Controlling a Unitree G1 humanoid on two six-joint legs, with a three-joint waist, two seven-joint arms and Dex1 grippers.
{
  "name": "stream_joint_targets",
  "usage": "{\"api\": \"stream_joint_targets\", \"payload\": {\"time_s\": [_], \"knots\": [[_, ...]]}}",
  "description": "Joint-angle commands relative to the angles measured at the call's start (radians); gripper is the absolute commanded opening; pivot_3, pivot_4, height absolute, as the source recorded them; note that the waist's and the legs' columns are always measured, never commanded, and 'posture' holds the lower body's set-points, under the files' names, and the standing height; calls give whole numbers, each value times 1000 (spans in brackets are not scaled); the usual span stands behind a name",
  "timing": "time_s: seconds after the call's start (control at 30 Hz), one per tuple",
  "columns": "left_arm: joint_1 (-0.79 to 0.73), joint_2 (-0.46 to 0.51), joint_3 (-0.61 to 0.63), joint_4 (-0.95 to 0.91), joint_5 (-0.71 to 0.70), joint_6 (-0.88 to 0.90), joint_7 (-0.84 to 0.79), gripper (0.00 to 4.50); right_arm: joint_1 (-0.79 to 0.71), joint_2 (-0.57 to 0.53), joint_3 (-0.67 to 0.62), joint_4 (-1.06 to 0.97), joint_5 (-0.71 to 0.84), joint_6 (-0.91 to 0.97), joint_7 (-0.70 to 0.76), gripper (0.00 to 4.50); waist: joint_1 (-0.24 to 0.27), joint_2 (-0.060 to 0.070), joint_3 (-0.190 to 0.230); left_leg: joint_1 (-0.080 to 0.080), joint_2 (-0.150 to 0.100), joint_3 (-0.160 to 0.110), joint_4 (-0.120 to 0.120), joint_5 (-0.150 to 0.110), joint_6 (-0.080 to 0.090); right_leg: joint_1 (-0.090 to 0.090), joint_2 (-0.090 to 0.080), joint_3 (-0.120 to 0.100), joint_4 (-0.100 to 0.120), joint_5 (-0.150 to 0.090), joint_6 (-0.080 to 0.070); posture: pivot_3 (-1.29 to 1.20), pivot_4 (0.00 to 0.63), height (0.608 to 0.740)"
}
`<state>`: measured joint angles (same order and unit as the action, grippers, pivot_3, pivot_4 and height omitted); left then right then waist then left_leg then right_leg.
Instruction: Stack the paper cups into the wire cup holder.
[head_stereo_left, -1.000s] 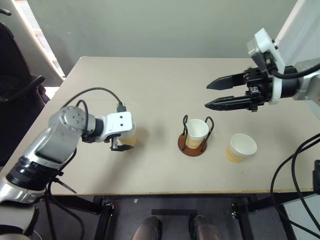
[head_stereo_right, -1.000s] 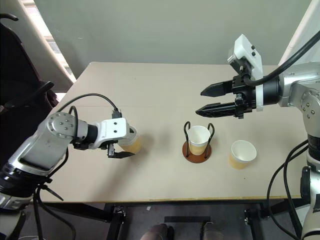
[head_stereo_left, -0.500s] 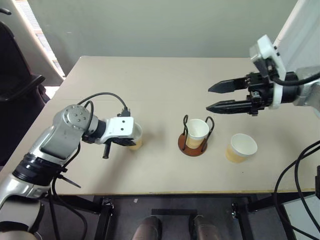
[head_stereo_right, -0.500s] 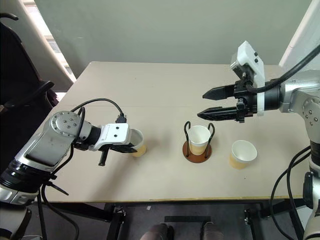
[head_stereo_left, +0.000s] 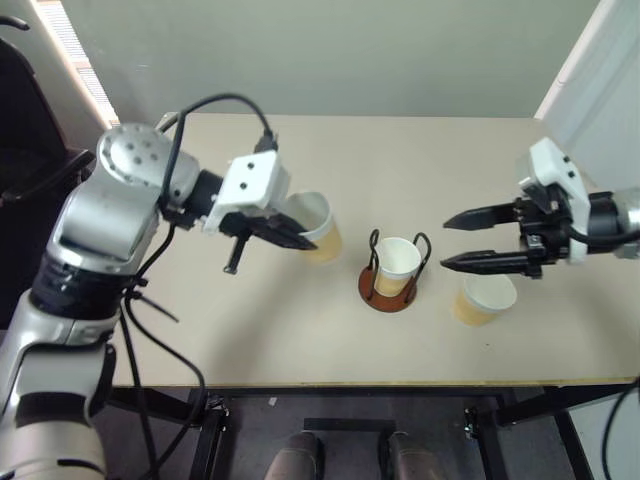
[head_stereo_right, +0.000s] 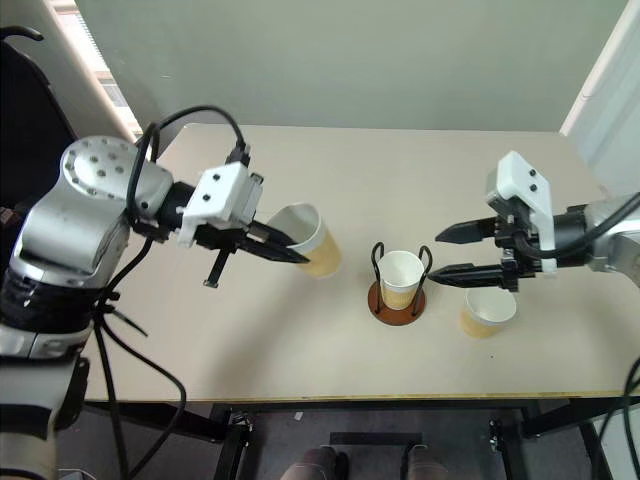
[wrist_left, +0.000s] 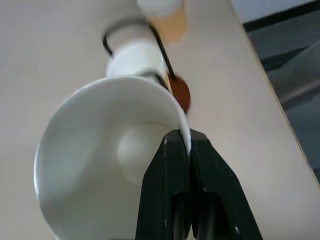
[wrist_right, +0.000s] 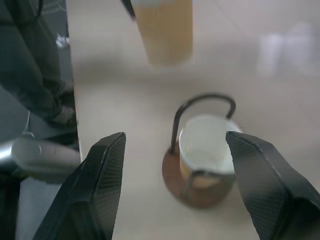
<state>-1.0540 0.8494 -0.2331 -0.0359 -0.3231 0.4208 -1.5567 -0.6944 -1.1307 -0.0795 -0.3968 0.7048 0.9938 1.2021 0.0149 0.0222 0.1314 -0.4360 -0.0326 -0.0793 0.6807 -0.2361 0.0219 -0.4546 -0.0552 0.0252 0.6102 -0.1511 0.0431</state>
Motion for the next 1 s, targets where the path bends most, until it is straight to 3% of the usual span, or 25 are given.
{"api": "stream_joint_targets", "payload": {"time_s": [0.03, 0.27, 0.57, 1.0], "knots": [[-92, -43, -10, 65, -8, -41, -52, 24, 15, -75, -68, -26, 14, -14, 30, 3313, 1, 0, 0, 0, 0, 0, 0, 0, 1, 0, 0, 0, 0, 0, 0, 0, 150, 740], [-229, -143, -146, 267, -7, -211, -58, 24, 0, -181, -113, -34, 38, -26, 57, 3313, 1, 0, 0, 0, 0, 1, 2, -5, 10, 1, 0, 1, -1, 4, 9, 0, 150, 740], [-348, -306, -233, 534, 17, -376, -58, 24, -32, -218, -146, -68, 94, 18, 13, 3313, 4, 0, 0, -2, -1, 3, 3, -6, 11, 1, -1, 2, -3, 2, 18, 0, 150, 740], [-337, -394, -332, 585, 13, -432, -58, 24, 48, -255, -214, -90, 117, 25, -13, 3313, 14, 0, 0, -6, -3, 5, 10, -11, 9, 1, -3, 4, -3, -7, 31, 0, 150, 740]]}}
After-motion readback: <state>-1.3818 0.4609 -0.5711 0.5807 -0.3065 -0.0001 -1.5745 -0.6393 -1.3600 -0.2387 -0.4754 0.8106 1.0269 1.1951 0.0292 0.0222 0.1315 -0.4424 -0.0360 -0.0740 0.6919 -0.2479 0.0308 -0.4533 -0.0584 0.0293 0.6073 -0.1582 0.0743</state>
